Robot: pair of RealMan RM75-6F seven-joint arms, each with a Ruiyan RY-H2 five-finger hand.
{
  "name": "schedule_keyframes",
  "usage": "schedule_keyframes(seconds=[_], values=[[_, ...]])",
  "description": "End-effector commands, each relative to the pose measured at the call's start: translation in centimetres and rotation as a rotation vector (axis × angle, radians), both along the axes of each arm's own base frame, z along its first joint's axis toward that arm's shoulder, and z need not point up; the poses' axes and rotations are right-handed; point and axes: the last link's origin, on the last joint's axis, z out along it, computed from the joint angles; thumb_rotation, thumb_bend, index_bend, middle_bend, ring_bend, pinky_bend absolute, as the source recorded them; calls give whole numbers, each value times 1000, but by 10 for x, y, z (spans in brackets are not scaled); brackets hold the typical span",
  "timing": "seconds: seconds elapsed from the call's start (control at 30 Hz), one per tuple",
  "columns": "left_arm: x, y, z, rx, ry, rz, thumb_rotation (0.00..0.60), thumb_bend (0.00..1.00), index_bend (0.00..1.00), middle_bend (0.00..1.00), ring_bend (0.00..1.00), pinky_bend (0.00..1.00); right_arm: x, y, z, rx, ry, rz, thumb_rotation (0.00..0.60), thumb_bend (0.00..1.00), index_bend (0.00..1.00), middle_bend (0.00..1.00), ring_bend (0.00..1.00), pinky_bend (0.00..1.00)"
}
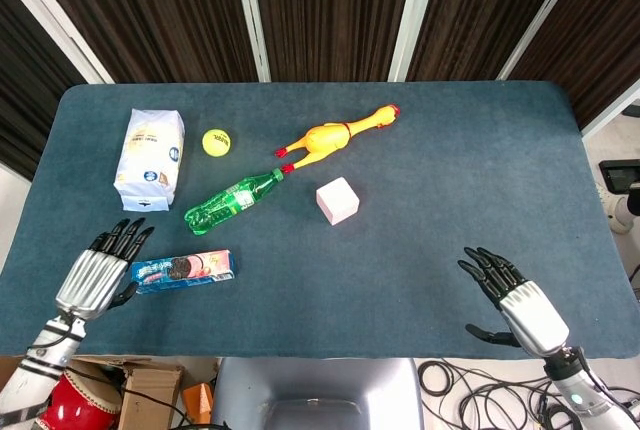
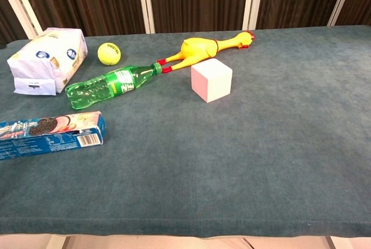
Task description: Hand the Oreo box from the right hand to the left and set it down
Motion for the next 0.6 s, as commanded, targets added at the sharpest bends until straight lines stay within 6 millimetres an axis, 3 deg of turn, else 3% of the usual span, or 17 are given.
schedule_keyframes(seconds=[0.03, 0.17, 0.33, 0.6], values=[[0, -70, 29, 18, -180, 5, 600, 294, 0, 0, 0, 208, -8, 26, 11, -82, 31, -42, 600, 0, 0, 0, 0, 180], [-11, -100, 39, 81, -234, 0, 600, 296, 22, 16, 0, 178, -18, 55, 17, -171, 94, -204, 600, 0, 0, 0, 0, 180], [-16, -107, 40, 143, -192, 8, 600, 296, 93, 39, 2, 141, -14, 76, 19, -283, 127, -276, 600, 0, 0, 0, 0, 194], [-25, -107, 38, 92, -164, 72, 600, 298, 108, 59, 10, 141, -13, 83, 16, -340, 70, -250, 600, 0, 0, 0, 0, 192]])
